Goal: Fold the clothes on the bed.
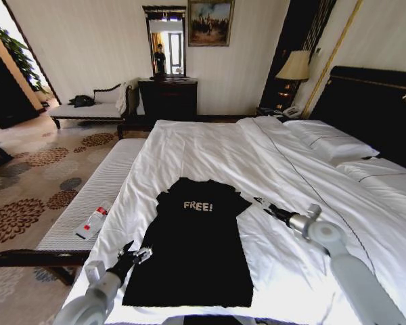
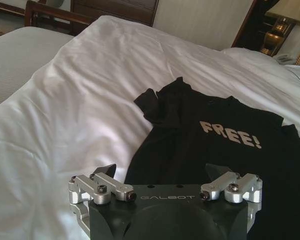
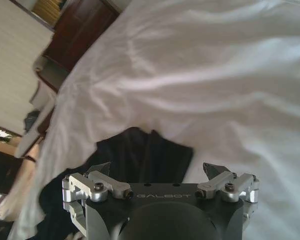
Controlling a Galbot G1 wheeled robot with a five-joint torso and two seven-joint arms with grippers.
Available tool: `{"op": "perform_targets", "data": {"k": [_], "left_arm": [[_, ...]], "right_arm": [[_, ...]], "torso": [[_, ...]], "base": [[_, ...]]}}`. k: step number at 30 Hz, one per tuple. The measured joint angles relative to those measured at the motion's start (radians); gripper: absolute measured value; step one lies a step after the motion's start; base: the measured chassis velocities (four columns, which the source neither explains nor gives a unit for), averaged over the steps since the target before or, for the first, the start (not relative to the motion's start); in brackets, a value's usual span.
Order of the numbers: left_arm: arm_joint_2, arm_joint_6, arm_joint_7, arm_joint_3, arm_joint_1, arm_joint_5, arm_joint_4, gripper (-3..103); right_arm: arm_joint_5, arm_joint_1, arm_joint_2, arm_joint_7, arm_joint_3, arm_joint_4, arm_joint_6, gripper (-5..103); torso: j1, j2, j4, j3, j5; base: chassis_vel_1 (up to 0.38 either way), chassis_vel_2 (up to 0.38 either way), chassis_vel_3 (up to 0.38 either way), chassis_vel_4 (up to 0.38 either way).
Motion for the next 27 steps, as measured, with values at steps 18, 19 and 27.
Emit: {"op": "perform_targets", "data": {"k": [18, 19, 27], "left_arm": [[0.069, 0.015, -0.038, 0.003, -0.071, -0.095, 0.027, 100], [0.071, 0.016, -0.040, 0.000, -0.070, -0.098, 0.025, 100], [0.067, 0.019, -0.046, -0.015, -0.049, -0.103, 0.008, 100]], "right_arm": [[-0.069, 0.208, 0.066, -0.064, -0.090, -0.297, 0.009, 95], [-0.069, 0.211, 0.070, -0.066, -0.091, -0.300, 0.008, 95], [-0.083, 0.210, 0.099, -0.070, -0.095, -0.299, 0.004, 91]], "torso": [[0.000, 0.000, 0.0000, 0.000, -0.0001], [0.000, 0.000, -0.0001, 0.000, 0.0000], [0.000, 0.000, -0.0001, 0.000, 0.0000]], "base": [[0.000, 0.000, 0.000, 0.000], [0.000, 0.000, 0.000, 0.000], [0.000, 0.000, 0.000, 0.000]]}}
